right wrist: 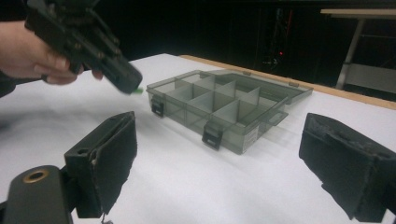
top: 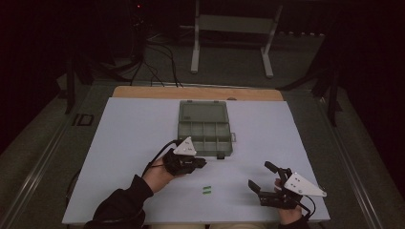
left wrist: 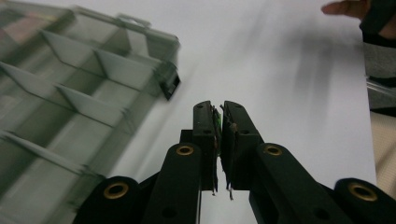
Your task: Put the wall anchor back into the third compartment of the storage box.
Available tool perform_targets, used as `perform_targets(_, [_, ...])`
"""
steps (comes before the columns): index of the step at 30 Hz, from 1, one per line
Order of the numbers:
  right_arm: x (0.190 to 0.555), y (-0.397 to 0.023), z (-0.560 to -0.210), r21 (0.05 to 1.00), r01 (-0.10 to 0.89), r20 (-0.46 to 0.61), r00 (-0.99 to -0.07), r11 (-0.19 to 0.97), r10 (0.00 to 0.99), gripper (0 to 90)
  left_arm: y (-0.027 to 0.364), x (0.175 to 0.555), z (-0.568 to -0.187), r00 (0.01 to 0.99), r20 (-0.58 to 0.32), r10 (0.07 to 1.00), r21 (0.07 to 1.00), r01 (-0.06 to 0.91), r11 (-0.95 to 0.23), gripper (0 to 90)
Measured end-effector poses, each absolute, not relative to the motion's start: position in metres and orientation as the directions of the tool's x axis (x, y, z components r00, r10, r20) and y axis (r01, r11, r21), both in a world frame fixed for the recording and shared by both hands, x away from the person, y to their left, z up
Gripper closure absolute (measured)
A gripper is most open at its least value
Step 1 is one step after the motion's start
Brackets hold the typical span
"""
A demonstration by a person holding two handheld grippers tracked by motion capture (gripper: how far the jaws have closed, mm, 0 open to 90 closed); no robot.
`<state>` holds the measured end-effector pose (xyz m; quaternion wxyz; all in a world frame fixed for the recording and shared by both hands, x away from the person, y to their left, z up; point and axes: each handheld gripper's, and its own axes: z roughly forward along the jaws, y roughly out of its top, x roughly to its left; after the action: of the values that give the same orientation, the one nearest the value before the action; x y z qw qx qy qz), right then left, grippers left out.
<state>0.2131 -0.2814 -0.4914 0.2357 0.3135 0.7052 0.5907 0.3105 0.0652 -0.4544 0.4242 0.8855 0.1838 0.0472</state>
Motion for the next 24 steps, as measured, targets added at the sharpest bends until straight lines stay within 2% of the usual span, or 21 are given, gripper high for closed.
perform_targets(24, [0.214,-0.280,-0.492,0.980,0.168,0.037,-0.696,0.112,0.717,11.2,0.061,0.356,-0.405,0.877,-0.038,0.478,0.809,0.308,-0.501,83.3])
